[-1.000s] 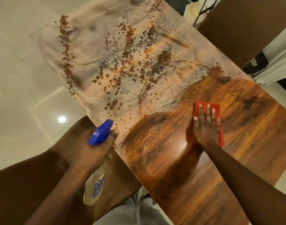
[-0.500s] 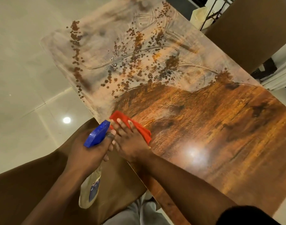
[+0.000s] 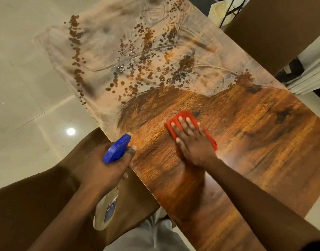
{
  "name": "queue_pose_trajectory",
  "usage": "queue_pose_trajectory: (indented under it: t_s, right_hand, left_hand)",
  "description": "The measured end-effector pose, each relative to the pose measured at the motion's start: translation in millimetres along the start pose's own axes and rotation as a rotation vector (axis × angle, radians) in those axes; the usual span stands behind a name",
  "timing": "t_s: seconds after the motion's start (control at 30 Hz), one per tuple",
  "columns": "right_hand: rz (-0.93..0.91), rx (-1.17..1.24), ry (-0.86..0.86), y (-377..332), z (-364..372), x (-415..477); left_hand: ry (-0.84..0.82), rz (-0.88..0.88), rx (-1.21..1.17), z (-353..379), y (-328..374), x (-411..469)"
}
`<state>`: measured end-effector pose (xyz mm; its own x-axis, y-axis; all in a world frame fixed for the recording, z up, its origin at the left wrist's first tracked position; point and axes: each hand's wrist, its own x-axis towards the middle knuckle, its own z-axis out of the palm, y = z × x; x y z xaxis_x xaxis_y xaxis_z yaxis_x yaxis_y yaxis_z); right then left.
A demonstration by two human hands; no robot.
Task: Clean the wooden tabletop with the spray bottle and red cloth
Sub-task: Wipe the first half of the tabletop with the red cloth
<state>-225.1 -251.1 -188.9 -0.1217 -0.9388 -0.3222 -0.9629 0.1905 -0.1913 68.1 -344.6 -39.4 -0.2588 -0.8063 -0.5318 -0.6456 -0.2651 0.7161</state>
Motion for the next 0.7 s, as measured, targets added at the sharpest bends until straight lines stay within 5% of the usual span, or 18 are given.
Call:
queue_pose_trajectory:
  t_s: [0.2,0.53,0.7]
  right_hand:
    - [0.253,0.1,0.038,-14,-36,110]
    - [-0.38,0.014,-0.101,-128,29,-18]
    - [-0.209,0.027,-0.012,-57,41,-81]
  left_hand:
    - [0.028,0.013,0.013,-4,-4,1]
    - [0.035,0.054,0.021,2,17,23]
    - [-0.059,0.109,0.081,18,41,37]
